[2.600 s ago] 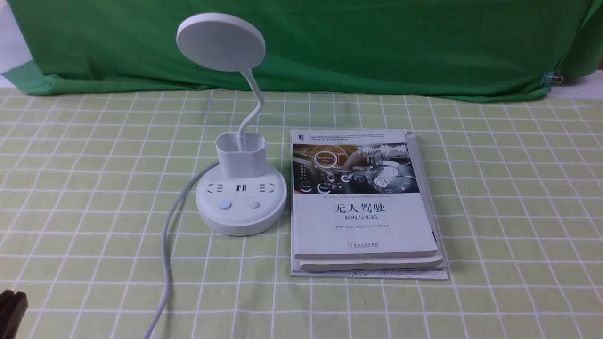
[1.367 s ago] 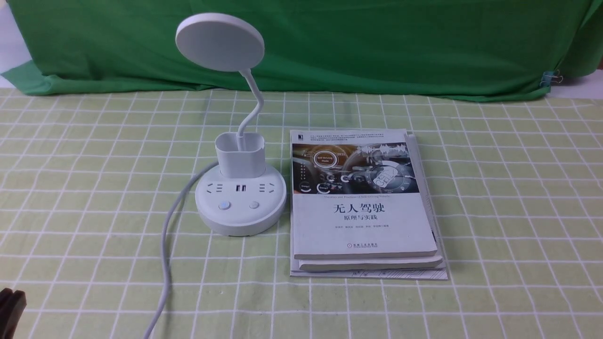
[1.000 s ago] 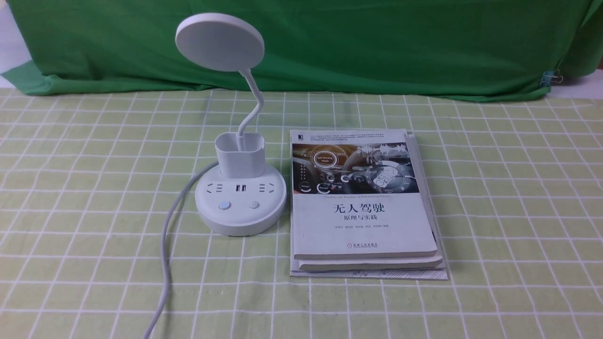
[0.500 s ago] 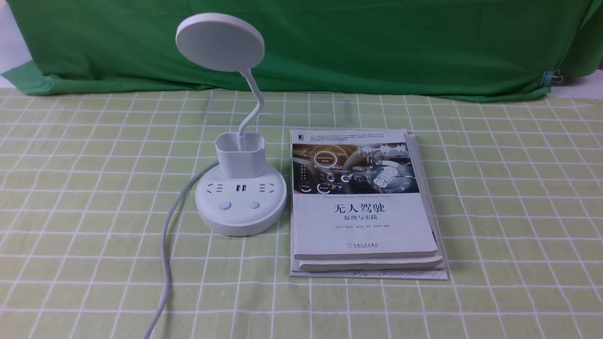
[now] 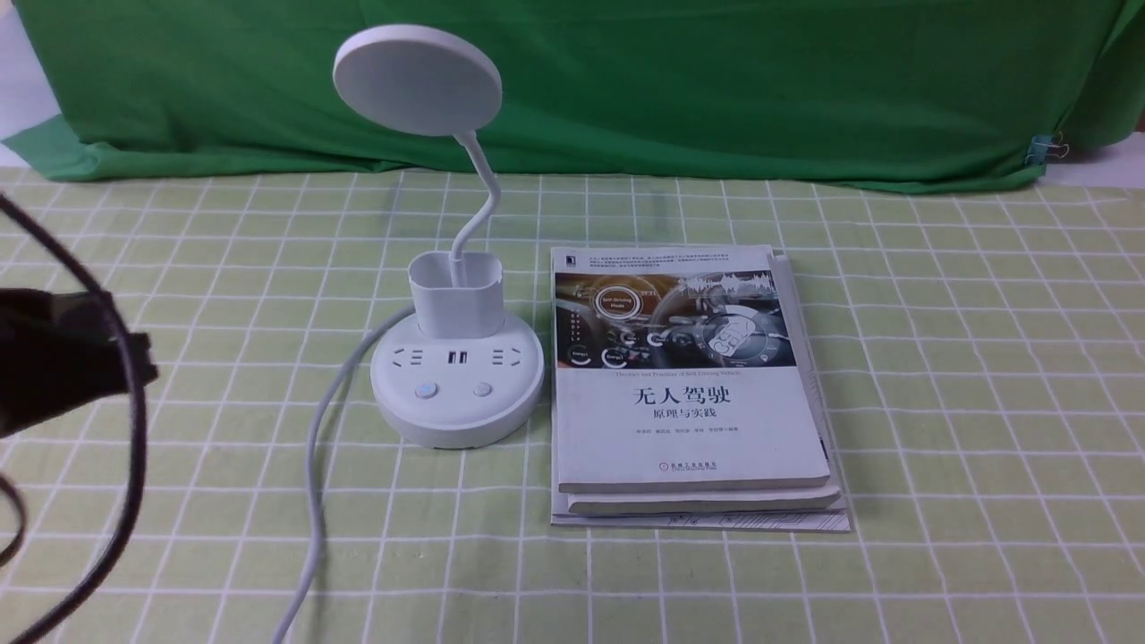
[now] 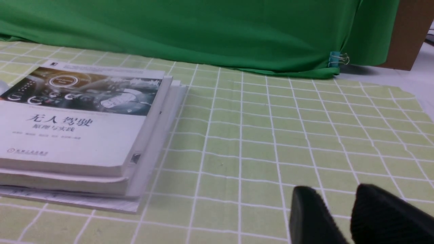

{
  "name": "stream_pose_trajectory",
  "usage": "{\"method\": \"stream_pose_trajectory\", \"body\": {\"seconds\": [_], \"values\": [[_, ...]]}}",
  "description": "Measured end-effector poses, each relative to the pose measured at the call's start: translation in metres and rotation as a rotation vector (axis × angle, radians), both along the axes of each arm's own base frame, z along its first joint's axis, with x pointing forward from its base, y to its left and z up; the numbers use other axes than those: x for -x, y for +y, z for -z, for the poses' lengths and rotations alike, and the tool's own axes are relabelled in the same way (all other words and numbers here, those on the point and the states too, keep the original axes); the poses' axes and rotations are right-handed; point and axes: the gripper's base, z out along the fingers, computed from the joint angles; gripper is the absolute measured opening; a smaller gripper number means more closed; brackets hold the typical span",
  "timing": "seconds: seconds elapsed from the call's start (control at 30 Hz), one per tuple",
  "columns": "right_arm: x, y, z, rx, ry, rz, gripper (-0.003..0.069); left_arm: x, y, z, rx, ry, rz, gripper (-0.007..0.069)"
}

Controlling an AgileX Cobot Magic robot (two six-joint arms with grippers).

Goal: Turn on the table lamp on the green coffee tablecloth with your hand.
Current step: 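Press the power button on the lamp base to turn the lamp on with the left gripper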

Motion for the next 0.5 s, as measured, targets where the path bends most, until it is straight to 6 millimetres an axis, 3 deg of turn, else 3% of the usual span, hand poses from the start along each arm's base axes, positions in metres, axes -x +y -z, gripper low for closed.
{"method": "stream_pose_trajectory", "body": {"seconds": [0.13, 0.23, 0.27, 0.33, 0.37, 0.4, 0.43, 0.5], "values": [[0.0, 0.0, 0.0, 0.0, 0.0, 0.0, 0.0245, -0.025, -0.005, 0.017, 0.013, 0.105, 0.031, 0.0019], [0.0, 0.0, 0.0, 0.0, 0.0, 0.0, 0.0245, -0.058, -0.016, 0.017, -0.019, 0.244, 0.159, 0.0019], [0.0, 0.0, 0.0, 0.0, 0.0, 0.0, 0.0245, -0.061, -0.017, 0.015, -0.028, 0.253, 0.182, 0.0019], [0.0, 0.0, 0.0, 0.0, 0.0, 0.0, 0.0245, -0.08, -0.031, 0.018, -0.018, 0.352, 0.293, 0.0019], [0.0, 0.0, 0.0, 0.0, 0.0, 0.0, 0.0245, -0.092, -0.048, 0.019, -0.023, 0.386, 0.369, 0.0019], [0.0, 0.0, 0.0, 0.0, 0.0, 0.0, 0.0245, -0.092, -0.05, 0.017, -0.025, 0.382, 0.379, 0.0019], [0.0, 0.0, 0.0, 0.0, 0.0, 0.0, 0.0245, -0.098, -0.074, 0.019, -0.052, 0.401, 0.456, 0.0019], [0.0, 0.0, 0.0, 0.0, 0.0, 0.0, 0.0245, -0.102, -0.099, 0.023, -0.122, 0.429, 0.506, 0.0019]]}}
